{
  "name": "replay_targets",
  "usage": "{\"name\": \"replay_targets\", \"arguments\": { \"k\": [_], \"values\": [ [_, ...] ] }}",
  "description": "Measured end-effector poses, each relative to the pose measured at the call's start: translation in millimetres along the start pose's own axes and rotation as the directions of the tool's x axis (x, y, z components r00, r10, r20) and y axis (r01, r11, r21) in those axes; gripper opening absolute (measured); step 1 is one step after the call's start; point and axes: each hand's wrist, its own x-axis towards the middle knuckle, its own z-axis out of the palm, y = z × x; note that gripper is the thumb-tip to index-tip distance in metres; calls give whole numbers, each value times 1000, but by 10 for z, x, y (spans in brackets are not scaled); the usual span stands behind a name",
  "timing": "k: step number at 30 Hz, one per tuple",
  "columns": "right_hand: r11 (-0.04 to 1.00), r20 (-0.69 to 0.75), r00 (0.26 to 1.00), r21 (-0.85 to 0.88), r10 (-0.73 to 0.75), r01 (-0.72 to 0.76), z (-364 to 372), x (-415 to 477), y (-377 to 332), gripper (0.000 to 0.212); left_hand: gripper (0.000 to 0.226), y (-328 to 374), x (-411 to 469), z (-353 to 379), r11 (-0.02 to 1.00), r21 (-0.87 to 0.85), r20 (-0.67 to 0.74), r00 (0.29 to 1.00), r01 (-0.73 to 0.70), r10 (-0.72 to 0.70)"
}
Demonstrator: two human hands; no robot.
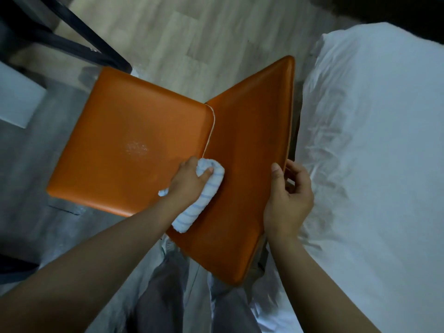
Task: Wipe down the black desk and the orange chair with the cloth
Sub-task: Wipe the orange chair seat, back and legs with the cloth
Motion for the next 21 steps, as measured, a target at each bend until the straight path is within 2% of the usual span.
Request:
{"name": "replay_targets", "arguments": {
  "k": [2, 6, 12, 15, 21],
  "values": [
    [1000, 20, 1000, -26, 6, -5, -4, -11, -30, 28, 48, 120, -269, -162, 999, -20, -8, 999, -47, 47],
    [997, 87, 993, 22, 76, -78, -83, -23, -126, 34, 47, 388, -784, -426, 996, -75, -10, 999, -50, 49],
    [991, 147, 981, 15, 128, -132, -543, -179, -93, 26, 37, 800, -1341, -480, 989, -130, -41, 997, -71, 67],
    [986, 151, 975, 17, 164, -168, -713, -303, -48, 21, 30, 995, -1472, -379, 989, -88, -57, 992, -119, 115],
    [971, 163, 961, 48, 224, -235, -853, -465, 51, 29, 47, 1149, -1558, -127, 993, 66, -156, 982, -102, 111]
  ]
}}
